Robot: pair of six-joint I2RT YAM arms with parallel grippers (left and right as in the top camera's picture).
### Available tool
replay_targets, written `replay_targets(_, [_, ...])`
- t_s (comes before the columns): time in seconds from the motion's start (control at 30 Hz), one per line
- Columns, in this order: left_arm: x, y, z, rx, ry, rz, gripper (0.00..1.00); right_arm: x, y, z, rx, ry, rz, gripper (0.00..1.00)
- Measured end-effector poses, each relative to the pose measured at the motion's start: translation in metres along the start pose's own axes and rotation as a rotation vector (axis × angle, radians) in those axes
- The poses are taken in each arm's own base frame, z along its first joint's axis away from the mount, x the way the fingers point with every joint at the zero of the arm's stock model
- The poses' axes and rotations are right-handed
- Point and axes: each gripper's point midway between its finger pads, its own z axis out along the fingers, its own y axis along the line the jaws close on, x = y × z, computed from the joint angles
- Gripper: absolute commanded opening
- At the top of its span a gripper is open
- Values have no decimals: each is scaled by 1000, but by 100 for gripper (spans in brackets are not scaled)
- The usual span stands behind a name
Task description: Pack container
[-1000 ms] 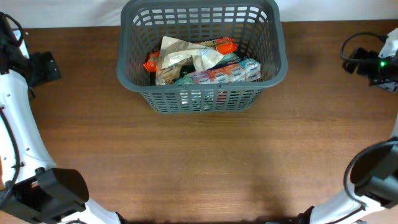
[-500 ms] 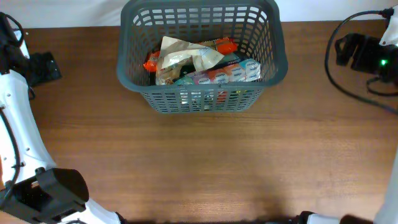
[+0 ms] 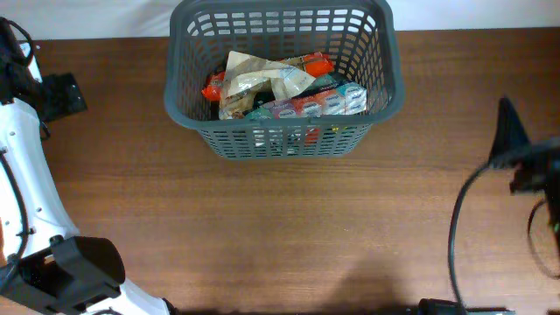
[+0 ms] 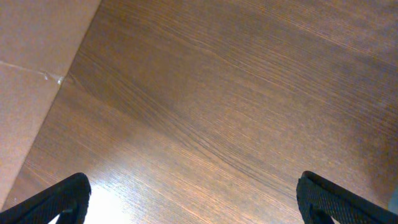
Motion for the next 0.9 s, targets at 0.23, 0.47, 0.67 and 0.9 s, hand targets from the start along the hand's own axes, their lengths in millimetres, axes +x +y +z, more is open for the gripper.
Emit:
replay_targets(0.23, [0,0,0,2,0,0,99,78,17,-35,44,-189,-45,99])
replay_targets(0.47, [0,0,0,1,0,0,99,201,37,-29,25,-29,-49,99])
replay_targets(0.67, [0,0,0,1,0,0,99,266,47,-26,19,57,-53,99])
replay_targets(0.9, [0,0,0,1,0,0,99,282,46,-26,34,81,-58,99])
